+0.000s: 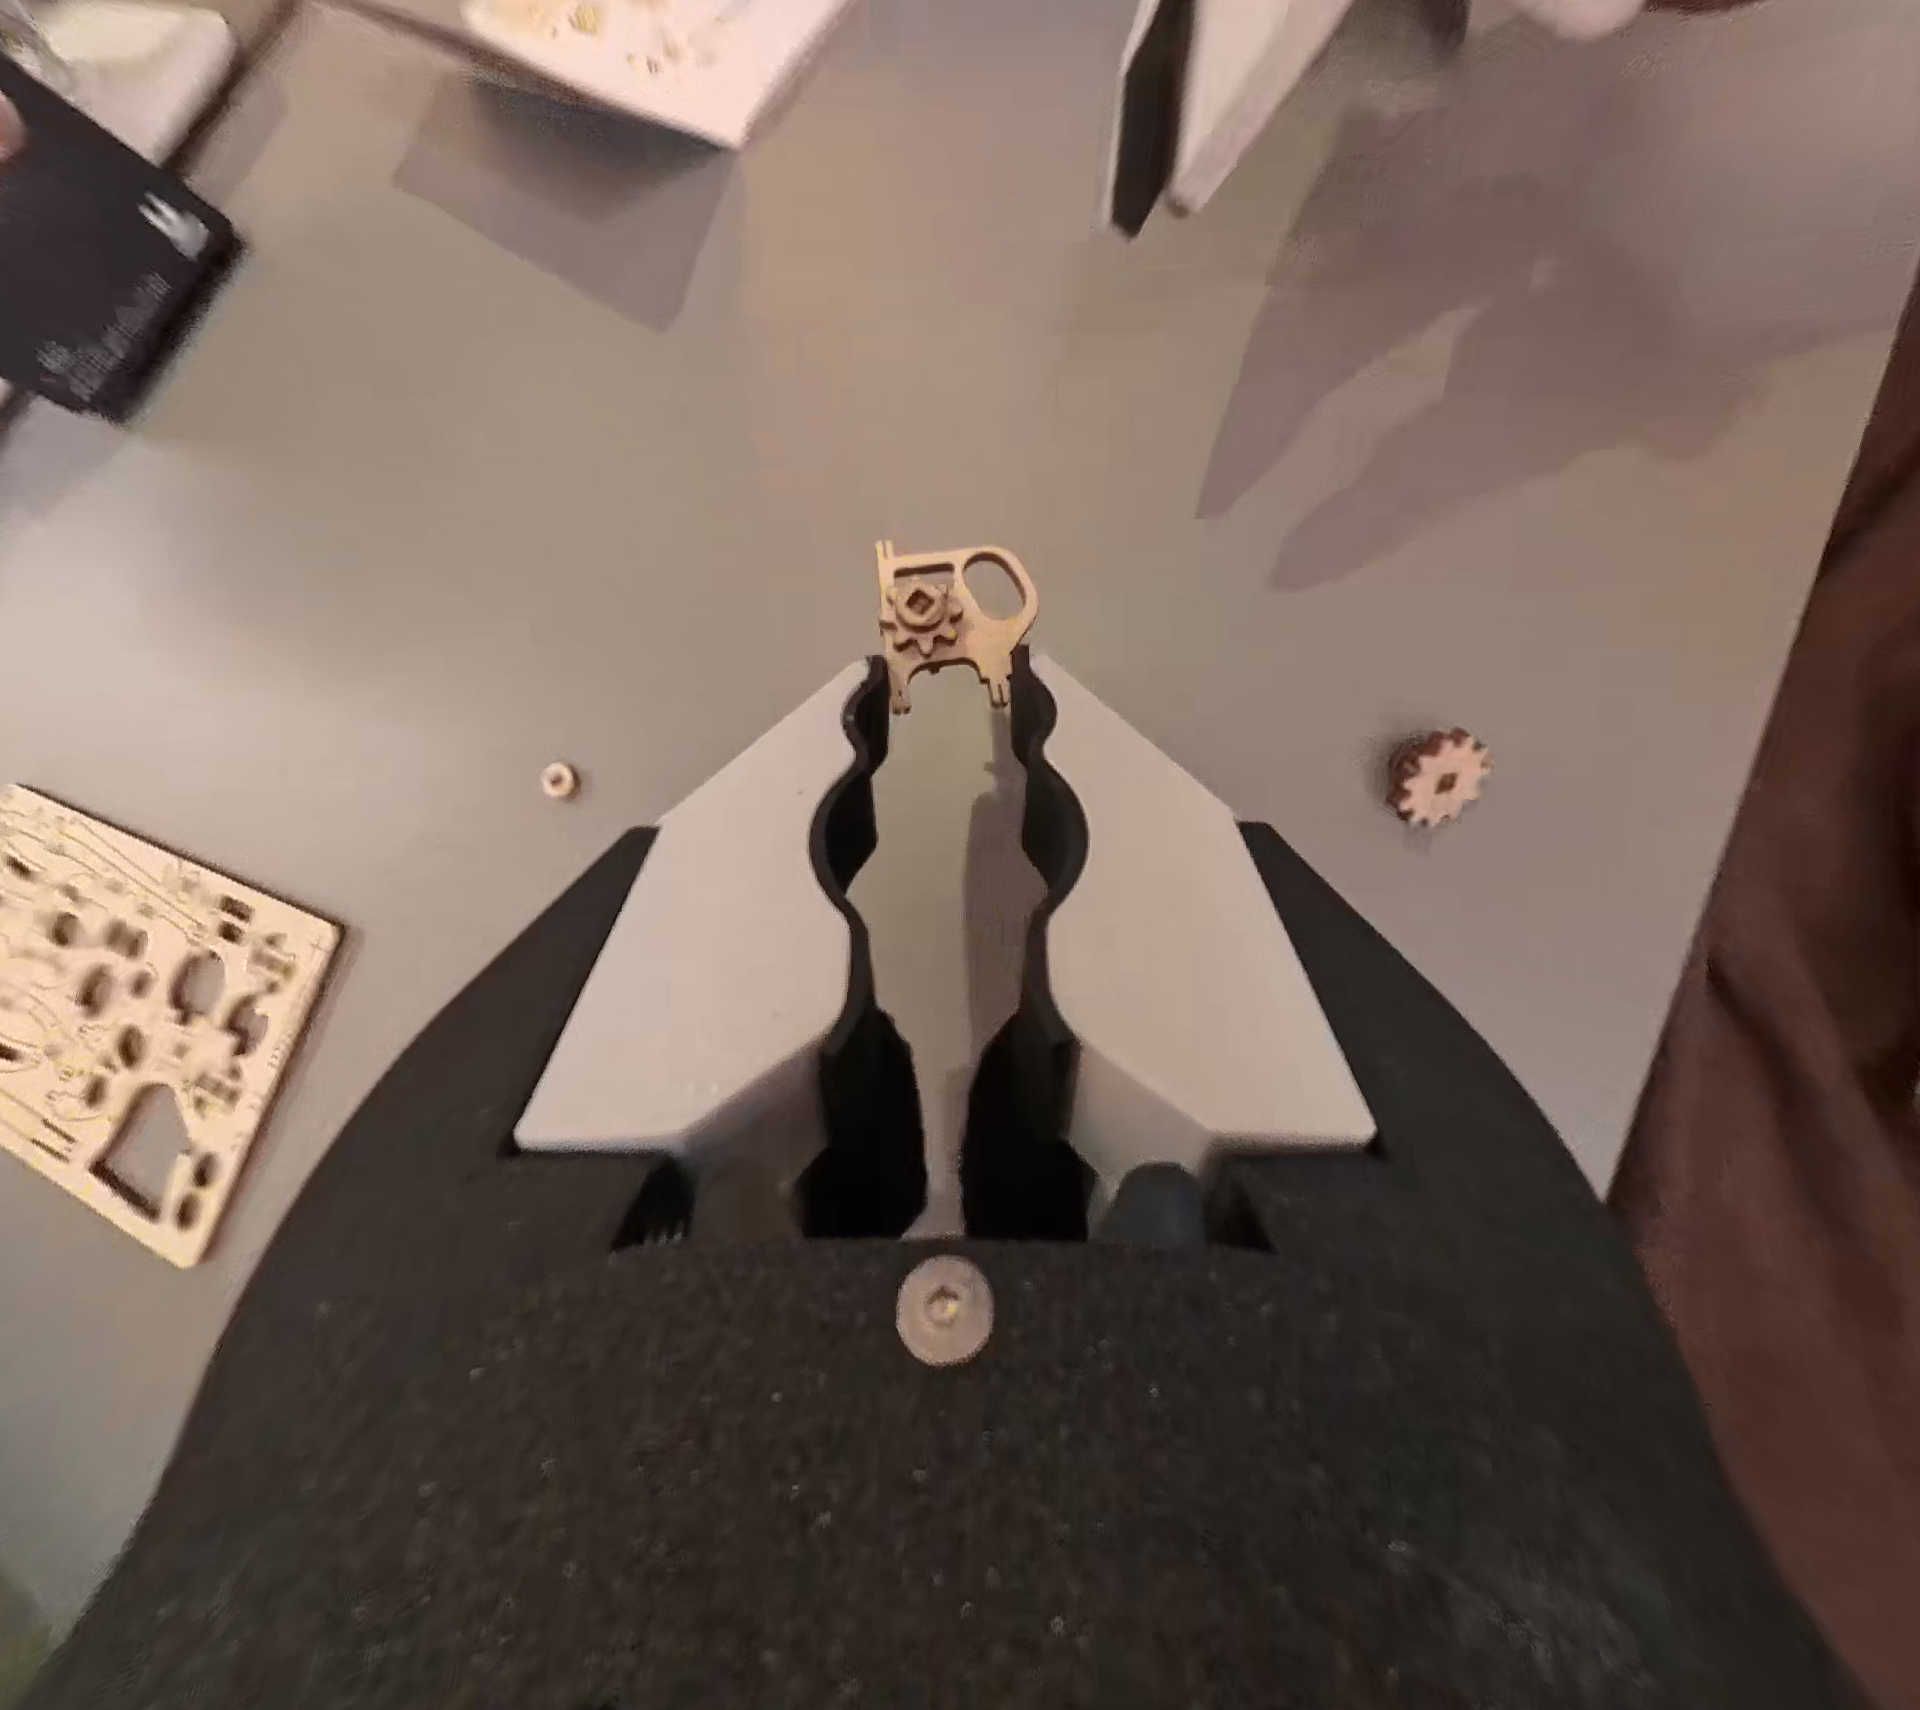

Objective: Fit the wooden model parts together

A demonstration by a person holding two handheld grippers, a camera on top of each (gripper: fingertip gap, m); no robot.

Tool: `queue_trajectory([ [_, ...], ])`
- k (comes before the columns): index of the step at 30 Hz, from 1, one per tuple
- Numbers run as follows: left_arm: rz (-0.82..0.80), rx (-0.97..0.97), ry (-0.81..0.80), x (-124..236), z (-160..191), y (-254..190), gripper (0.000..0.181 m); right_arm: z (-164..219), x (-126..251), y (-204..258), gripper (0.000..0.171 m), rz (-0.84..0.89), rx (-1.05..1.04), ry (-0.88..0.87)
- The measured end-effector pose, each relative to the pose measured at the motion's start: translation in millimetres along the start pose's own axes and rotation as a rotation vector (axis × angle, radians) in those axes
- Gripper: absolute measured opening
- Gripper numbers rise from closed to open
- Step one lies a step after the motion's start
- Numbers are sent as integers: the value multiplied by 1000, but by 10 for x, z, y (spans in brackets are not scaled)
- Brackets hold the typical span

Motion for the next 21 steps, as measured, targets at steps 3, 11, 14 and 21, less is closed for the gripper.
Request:
queue_trajectory([
  [3, 21, 116, 85, -67, 202, 93, 21, 79, -92, 123, 23, -13, 260, 2],
  [11, -3, 245, 99, -67, 362, 252, 22, 89, -105, 102, 22, 71, 338, 55],
  [14, 8, 240, 77, -61, 378, 254, 22, 40, -28, 44, 21, 99, 288, 33],
  [21, 67, 316, 3, -33, 436, 308, 22, -72, 164, -31, 21, 124, 256, -30],
])
Point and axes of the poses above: each gripper's, where its closed fingertips meet, x back along the fingers, z out of its underside, y = z × x across the jaws, the point moved 8 cm from there along x, back along the fingers, and after that the axes turned 15 degrees about -y, right-handed, at the moved point
